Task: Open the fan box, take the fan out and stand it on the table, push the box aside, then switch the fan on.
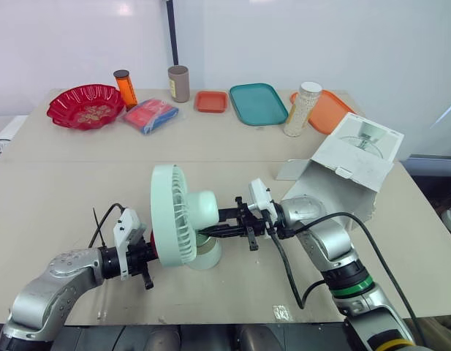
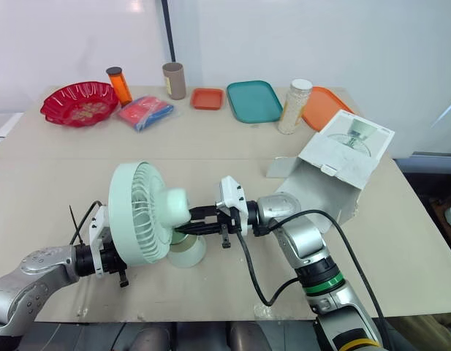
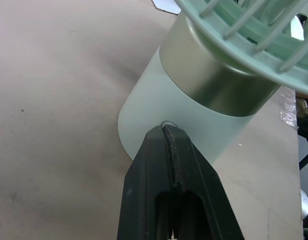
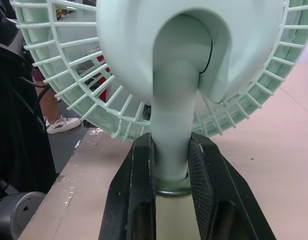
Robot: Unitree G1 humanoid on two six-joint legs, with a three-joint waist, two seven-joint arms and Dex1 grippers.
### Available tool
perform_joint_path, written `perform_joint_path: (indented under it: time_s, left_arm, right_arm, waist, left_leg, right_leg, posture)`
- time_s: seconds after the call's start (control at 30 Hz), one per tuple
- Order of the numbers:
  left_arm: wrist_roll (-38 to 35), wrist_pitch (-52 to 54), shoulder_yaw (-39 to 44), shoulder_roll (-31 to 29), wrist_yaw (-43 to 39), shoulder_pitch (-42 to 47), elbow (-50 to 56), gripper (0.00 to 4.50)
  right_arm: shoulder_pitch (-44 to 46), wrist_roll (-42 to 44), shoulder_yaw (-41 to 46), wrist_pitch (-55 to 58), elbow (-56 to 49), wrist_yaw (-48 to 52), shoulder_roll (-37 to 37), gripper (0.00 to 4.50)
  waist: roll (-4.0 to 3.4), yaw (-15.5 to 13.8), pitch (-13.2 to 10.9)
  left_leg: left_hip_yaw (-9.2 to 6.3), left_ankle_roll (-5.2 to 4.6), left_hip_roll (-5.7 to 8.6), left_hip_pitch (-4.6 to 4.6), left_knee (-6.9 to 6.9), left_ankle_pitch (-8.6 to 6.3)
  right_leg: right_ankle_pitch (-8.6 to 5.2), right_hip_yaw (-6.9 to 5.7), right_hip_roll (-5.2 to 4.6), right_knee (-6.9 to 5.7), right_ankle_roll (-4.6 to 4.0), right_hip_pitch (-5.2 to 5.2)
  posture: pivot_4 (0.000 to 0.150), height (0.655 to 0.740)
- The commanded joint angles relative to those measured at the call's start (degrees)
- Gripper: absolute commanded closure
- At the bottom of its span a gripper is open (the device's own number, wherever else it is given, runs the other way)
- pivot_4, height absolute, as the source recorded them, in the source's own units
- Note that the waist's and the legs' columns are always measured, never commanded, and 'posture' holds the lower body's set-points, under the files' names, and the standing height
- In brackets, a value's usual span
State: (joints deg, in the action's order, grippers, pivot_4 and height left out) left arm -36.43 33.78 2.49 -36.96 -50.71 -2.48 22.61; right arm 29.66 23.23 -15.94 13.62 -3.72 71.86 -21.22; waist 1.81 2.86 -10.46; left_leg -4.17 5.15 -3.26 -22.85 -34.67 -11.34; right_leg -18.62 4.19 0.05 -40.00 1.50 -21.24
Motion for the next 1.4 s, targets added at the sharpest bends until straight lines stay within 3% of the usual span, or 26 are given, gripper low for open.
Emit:
perform_joint_path:
  time_s: [0.03, 0.47, 0.87, 1.03, 1.4]
  left_arm:
    - [-0.93, 0.02, -2.06, -0.03, -1.85, 0.77, 2.96, 4.45]
    - [-0.42, -1.05, 0.49, -0.85, -1.13, -0.15, 3.22, 4.45]
    - [-4.84, -0.86, 21.74, -3.18, 2.54, -6.7, 2.89, 4.45]
    - [-5.6, -1.27, 23.3, -1.32, 3.29, -13.92, 7.69, 4.45]
    - [-4.13, -2.59, 20.75, 1.76, 6.72, -15.53, 9.49, 4.45]
  right_arm:
    - [0.4, -2.3, -1.41, 0.05, 0.52, -2.11, 0.64, 4.15]
    - [0.57, -2.52, -1.5, -0.46, 1.36, -1.68, 0.5, 4.15]
    - [8.09, 6.85, 7.16, 5.34, 3.87, -4.66, 3.61, 4.15]
    - [17.21, 1.55, 8.03, -0.5, 16.39, -9.06, 8.52, 4.15]
    - [24.97, -6.36, 7.04, -8.75, 34.29, -12.73, 14.81, 4.15]
  waist:
    - [0.0, 0.0, 0.0]
    - [0.0, 0.02, 0.0]
    - [-0.03, 0.24, -0.03]
    - [-0.04, 0.57, -0.04]
    - [-0.04, 0.02, -0.04]
  left_leg:
    - [0.0, 0.0, 0.0, 0.0, 0.0, 0.0]
    - [0.0, 0.0, -0.01, 0.02, 0.0, 0.0]
    - [0.04, 0.0, -0.27, -0.05, 0.03, 0.0]
    - [0.1, 0.05, -0.3, -0.17, 0.06, -0.03]
    - [0.1, 0.05, -0.29, -0.28, 0.05, -0.03]
  right_leg:
    - [0.0, 0.0, 0.0, 0.0, 0.0, 0.0]
    - [0.0, 0.0, 0.01, 0.0, 0.0, 0.0]
    - [0.06, 0.05, 0.26, 0.02, -0.12, -0.12]
    - [0.06, 0.08, 0.25, 0.05, -0.14, -0.27]
    - [0.07, 0.06, 0.24, 0.04, -0.16, -0.36]
  posture:
    - [0.15, 0.74]
    - [0.15, 0.74]
    - [0.15, 0.74]
    - [0.15, 0.74]
    - [0.15, 0.74]
